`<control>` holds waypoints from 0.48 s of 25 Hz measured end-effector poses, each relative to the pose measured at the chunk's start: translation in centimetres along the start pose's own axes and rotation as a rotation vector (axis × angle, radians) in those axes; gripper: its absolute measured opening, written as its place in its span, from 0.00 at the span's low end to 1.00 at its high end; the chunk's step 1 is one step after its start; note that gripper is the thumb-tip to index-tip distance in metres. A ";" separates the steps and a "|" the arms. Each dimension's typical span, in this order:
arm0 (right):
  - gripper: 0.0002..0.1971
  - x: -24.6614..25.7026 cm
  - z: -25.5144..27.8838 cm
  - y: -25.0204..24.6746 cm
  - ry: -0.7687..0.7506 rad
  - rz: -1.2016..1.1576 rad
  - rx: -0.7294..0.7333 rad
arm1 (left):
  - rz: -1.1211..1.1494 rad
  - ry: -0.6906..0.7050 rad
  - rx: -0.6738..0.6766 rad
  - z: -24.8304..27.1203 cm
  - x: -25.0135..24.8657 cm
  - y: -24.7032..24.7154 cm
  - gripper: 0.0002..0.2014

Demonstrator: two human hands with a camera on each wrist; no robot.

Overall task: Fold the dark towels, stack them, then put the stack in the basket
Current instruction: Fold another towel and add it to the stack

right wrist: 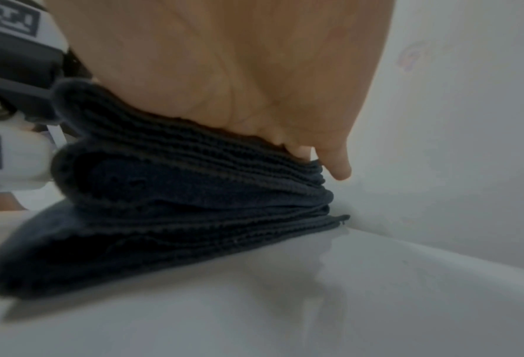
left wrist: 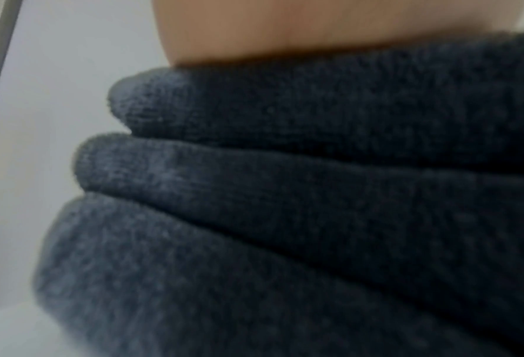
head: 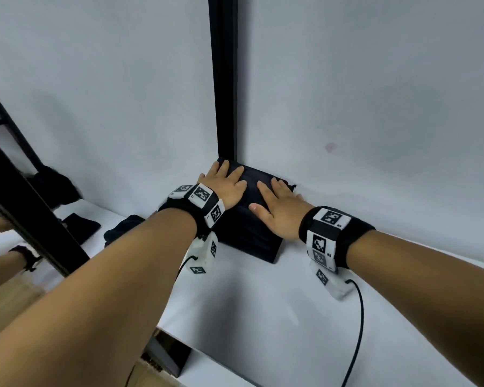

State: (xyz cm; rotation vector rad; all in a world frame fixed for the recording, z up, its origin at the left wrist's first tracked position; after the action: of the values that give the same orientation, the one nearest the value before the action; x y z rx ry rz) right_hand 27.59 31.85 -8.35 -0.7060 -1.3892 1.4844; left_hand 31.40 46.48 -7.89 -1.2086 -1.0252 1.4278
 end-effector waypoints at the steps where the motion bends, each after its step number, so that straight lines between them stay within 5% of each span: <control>1: 0.35 0.1 0.1 0.1 0.005 0.006 0.007 | -0.009 0.006 -0.025 0.2 -0.1 0.0 0.28; 8: 0.35 0.3 0.6 -0.5 0.038 -0.064 0.006 | -0.065 0.096 -0.213 1.3 -0.6 -0.5 0.28; 12: 0.32 -1.0 4.0 -3.9 0.052 -0.342 -0.183 | -0.110 0.120 -0.199 1.1 -0.9 -0.6 0.25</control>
State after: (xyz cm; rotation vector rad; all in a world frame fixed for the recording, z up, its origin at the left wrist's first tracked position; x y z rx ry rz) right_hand 25.42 28.93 -4.04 -0.5792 -1.5322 1.0757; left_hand 30.44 45.70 -7.02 -1.3425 -1.1522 1.1755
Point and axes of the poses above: each hand's wrist, its own z-axis away from the middle knuckle, its own y-axis out of the palm, x = y × z, the point moved 7 cm from there along -z, towards the middle knuckle
